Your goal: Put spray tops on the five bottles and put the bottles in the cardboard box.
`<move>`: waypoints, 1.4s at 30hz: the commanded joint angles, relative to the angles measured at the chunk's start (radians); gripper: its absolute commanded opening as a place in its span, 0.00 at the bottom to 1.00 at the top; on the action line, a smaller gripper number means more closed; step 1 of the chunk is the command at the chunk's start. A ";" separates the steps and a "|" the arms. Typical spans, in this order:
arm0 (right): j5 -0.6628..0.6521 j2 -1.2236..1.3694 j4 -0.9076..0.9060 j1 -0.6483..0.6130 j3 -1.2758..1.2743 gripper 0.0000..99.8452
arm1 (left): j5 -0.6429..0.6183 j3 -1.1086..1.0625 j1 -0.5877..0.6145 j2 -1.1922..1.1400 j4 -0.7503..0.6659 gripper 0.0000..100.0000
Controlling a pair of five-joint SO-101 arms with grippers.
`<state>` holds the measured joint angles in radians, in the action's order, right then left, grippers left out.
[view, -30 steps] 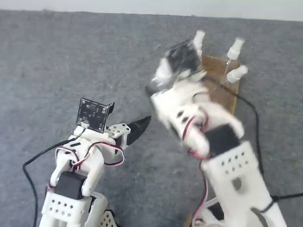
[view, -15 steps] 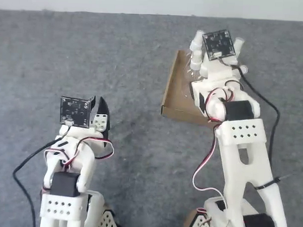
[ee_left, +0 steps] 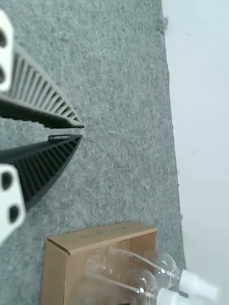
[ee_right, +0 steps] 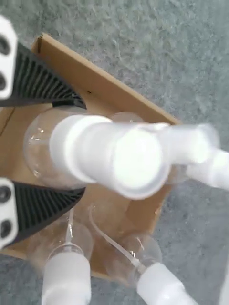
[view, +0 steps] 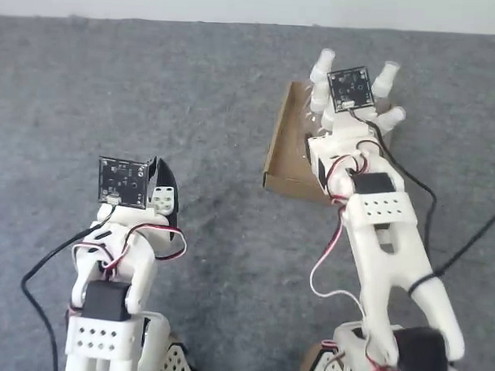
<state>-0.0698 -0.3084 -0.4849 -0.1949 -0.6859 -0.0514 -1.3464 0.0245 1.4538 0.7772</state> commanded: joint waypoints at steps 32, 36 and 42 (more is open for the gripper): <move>0.114 0.087 0.051 0.010 -0.023 0.01 | -0.003 0.007 0.005 -0.012 -0.025 0.01; 0.114 0.087 0.051 0.010 -0.023 0.01 | -0.003 0.007 0.006 -0.012 -0.025 0.01; 0.115 0.087 0.050 0.008 -0.026 0.14 | -0.003 0.007 0.006 -0.012 -0.025 0.01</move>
<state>0.0315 -0.2087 -0.4480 -0.1979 -0.7150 -0.0514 -1.3525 0.0292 1.4507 0.7772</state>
